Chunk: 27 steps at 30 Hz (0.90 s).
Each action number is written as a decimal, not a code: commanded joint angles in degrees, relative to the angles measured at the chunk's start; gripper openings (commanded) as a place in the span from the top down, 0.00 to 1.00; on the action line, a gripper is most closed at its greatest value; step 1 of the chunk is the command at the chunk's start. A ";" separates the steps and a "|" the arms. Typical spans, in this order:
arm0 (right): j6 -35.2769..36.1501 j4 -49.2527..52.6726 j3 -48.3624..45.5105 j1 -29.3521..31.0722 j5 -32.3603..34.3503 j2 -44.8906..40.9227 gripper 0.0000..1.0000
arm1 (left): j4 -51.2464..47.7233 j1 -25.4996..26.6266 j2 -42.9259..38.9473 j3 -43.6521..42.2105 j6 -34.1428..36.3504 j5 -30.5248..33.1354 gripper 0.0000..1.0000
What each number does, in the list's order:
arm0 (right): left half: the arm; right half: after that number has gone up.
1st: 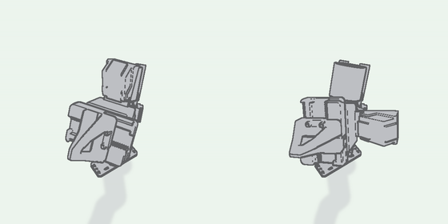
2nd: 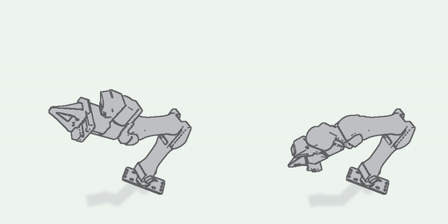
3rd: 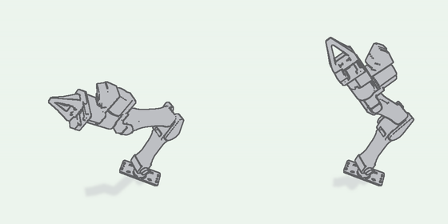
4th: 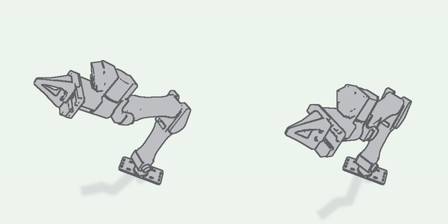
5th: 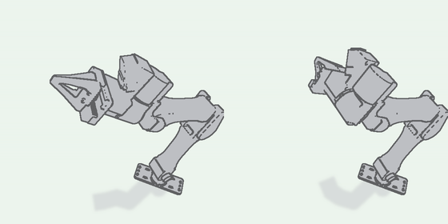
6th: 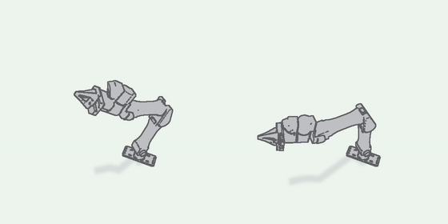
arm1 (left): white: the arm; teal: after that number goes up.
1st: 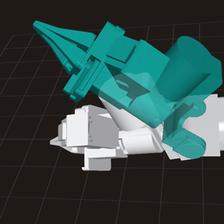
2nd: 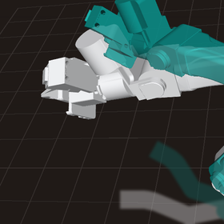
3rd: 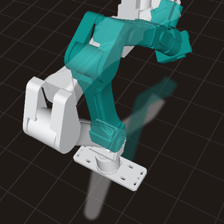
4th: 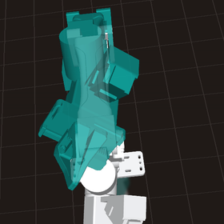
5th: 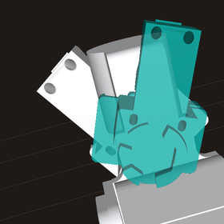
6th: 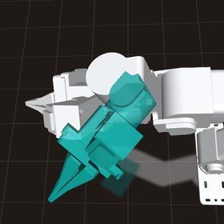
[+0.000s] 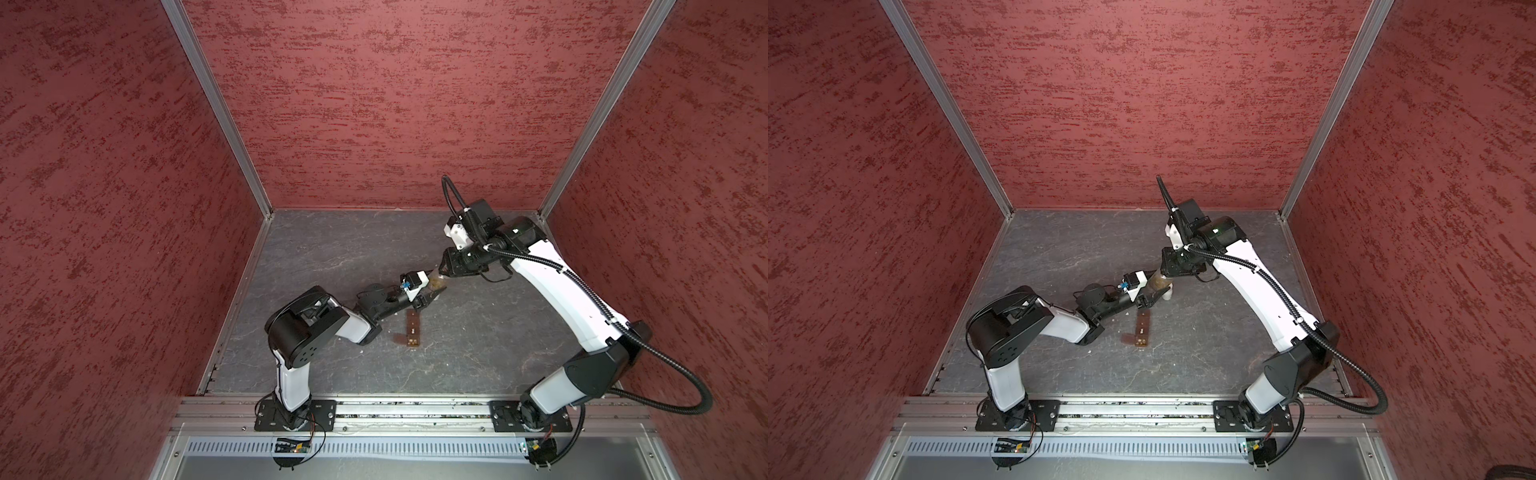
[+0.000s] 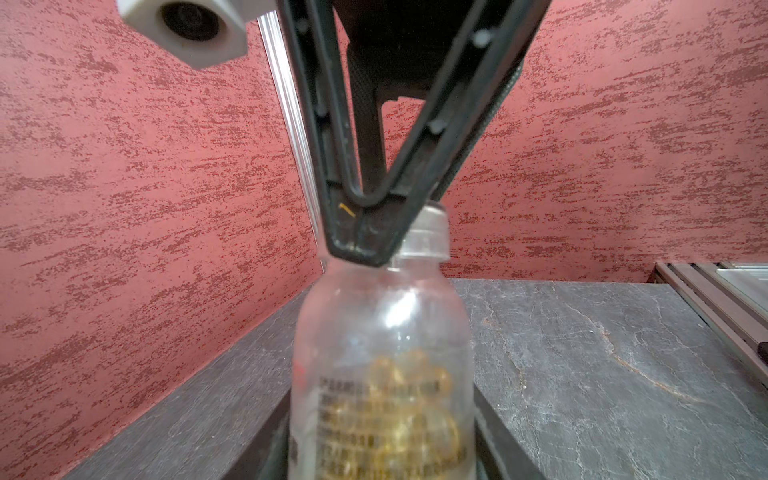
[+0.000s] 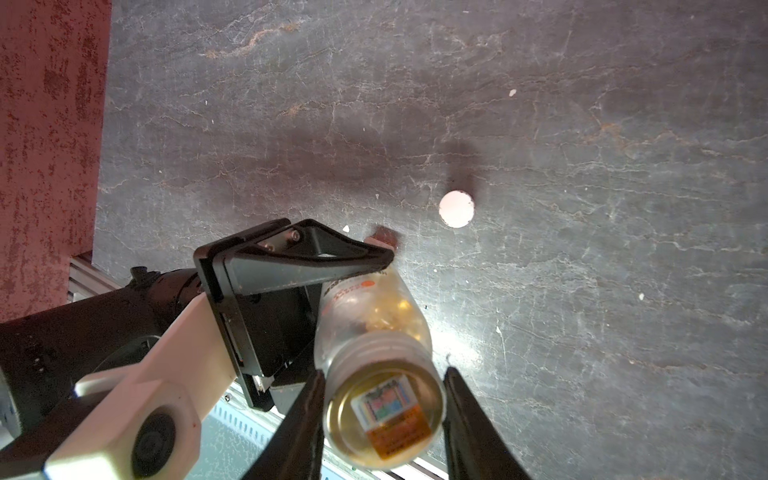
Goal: Sort the pills into containers
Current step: 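Twist the amber lid further with the right gripper while the left holds the bottle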
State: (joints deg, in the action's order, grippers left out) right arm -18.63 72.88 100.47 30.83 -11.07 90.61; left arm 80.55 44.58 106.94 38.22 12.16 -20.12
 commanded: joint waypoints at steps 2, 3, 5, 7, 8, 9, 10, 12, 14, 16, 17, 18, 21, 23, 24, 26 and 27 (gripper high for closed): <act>-5.77 -0.19 1.22 -0.24 2.03 -1.04 0.70 | 0.39 1.85 0.15 -0.79 4.02 5.40 1.00; -7.24 -0.05 1.02 -0.24 2.59 -1.06 0.71 | 0.39 2.37 0.19 -0.73 5.04 6.66 1.00; -9.91 0.24 0.65 -0.30 3.72 -1.26 0.72 | 0.37 3.43 0.42 -0.63 6.78 8.60 1.00; -11.26 -0.10 0.11 -0.29 3.99 -1.54 0.74 | 0.39 3.64 0.54 -0.64 6.77 9.13 1.00; -11.59 -0.18 -0.16 -0.25 4.35 -1.74 0.75 | 0.39 3.70 0.45 -0.73 6.64 9.12 1.00; -11.69 -0.20 -0.20 -0.20 4.71 -1.90 0.76 | 0.39 3.70 0.39 -0.73 6.45 9.14 1.00; -11.60 -0.11 -0.33 -0.24 5.03 -2.05 0.76 | 0.39 3.73 0.22 -0.93 6.23 9.31 0.91; -11.45 0.03 -0.26 -0.24 5.27 -2.17 0.76 | 0.39 3.71 -0.20 -1.26 6.03 9.49 0.67; -11.34 0.23 -0.10 -0.25 5.35 -2.11 0.77 | 0.37 3.62 -0.58 -1.60 6.04 9.41 0.44; -11.34 0.27 0.25 -0.24 5.38 -1.99 0.78 | 0.39 3.66 -0.95 -1.86 5.96 8.93 0.41; -11.49 0.46 0.39 -0.23 5.42 -1.93 0.78 | 0.39 3.66 -1.03 -2.08 5.97 8.58 0.46; -11.89 0.64 0.64 -0.18 5.60 -1.71 0.79 | 0.39 3.60 -1.16 -2.13 5.92 8.55 0.61; -13.83 0.66 1.02 -0.24 5.29 -1.65 0.80 | 0.35 3.76 -1.07 -1.96 6.11 9.13 0.83; -14.90 0.30 0.97 -0.20 4.41 -1.57 0.80 | 0.39 4.10 -0.72 -1.66 6.34 9.80 0.78; -15.23 0.41 0.98 -0.16 4.35 -1.49 0.80 | 0.39 4.18 -0.53 -1.52 6.33 10.00 0.68; -15.51 0.56 1.08 -0.19 4.94 -1.33 0.80 | 0.39 4.16 -0.42 -1.48 6.13 10.22 0.42; -15.60 0.63 1.17 -0.16 5.21 -1.16 0.80 | 0.39 4.15 -0.47 -1.59 6.07 10.43 0.36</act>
State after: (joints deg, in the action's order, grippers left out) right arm -31.29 74.00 100.44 30.92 -8.25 90.04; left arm 80.79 48.27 106.80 36.97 17.58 -11.03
